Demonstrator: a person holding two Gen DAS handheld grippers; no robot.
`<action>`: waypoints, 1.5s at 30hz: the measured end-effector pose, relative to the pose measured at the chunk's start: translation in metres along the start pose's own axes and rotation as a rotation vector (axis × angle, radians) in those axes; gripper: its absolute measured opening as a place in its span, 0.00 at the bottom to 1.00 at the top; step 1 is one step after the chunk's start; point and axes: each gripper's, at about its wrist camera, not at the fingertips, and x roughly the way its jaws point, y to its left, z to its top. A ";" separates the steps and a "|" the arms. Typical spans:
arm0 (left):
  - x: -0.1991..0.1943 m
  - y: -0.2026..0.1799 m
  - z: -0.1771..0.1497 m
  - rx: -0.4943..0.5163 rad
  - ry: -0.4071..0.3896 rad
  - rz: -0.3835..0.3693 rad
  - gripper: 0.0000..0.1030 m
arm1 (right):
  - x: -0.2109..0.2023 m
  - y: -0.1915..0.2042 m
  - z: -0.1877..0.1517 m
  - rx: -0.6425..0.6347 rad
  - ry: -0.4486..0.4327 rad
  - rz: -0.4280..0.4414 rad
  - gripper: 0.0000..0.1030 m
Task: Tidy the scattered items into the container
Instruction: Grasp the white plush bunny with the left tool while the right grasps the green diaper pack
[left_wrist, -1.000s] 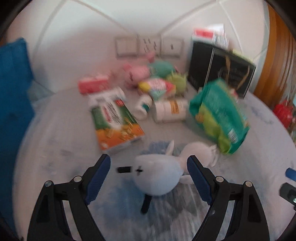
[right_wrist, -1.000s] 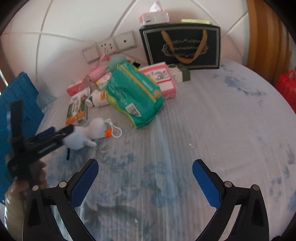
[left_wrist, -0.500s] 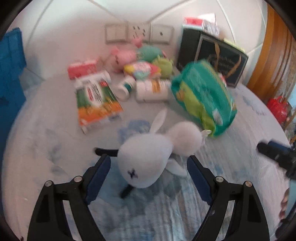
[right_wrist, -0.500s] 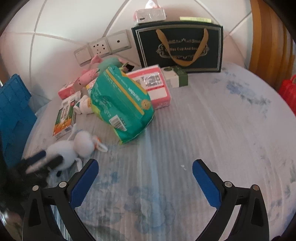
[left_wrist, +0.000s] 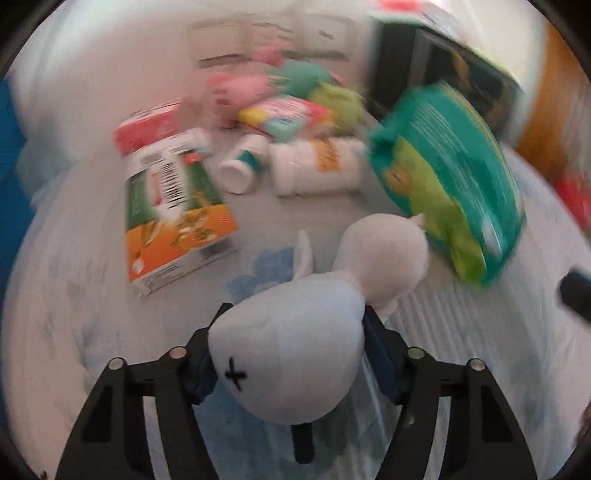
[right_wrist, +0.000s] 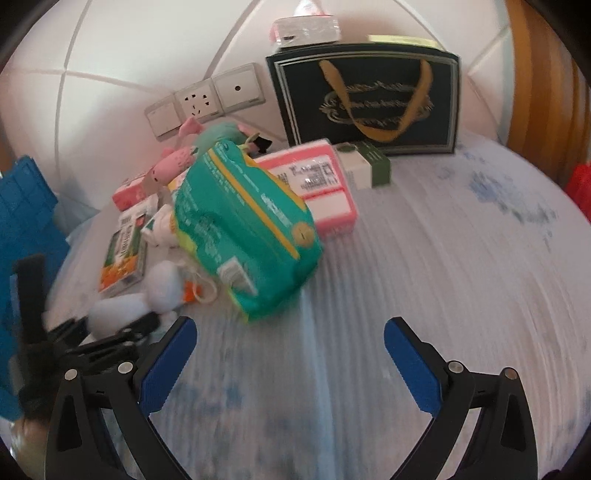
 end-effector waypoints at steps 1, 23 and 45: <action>0.000 0.004 -0.001 -0.051 -0.022 0.015 0.64 | 0.006 0.003 0.004 -0.020 -0.012 -0.009 0.99; 0.020 0.013 0.012 -0.146 -0.042 0.024 0.63 | 0.094 0.039 0.035 -0.141 0.041 0.012 0.99; 0.023 0.006 0.011 -0.054 0.000 0.058 0.84 | 0.078 0.052 0.020 -0.058 0.013 0.076 0.40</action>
